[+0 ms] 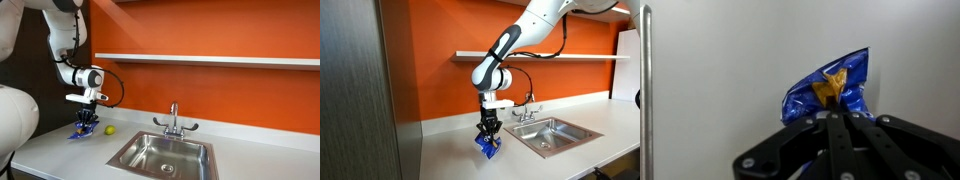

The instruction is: Put the blue packet on the bottom shelf

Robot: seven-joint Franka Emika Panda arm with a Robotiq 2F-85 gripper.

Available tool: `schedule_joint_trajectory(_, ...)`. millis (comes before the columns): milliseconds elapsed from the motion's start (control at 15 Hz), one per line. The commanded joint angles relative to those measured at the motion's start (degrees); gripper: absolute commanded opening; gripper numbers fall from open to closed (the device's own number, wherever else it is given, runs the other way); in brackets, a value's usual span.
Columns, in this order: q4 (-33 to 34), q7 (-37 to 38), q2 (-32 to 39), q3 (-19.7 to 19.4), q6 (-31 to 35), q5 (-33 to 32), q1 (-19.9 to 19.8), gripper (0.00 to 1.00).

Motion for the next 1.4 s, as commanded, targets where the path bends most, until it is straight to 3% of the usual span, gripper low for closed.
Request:
schedule_joint_trajectory(0,-4.83,0.58,-6.67,-0.06,-1.44,-1.41,-0.01,0.00)
schedule_joint_trajectory(333,-10.90,-1.22,-14.47,0.25,-1.04,-4.31,-0.39,0.00)
schedule_joint_trajectory(733,-16.02,1.77,-25.52,0.57,-2.22,-3.45,-0.76,0.00)
schedule_joint_trajectory(1333,-15.19,10.40,-43.62,1.98,-10.93,-4.70,-2.42,0.00)
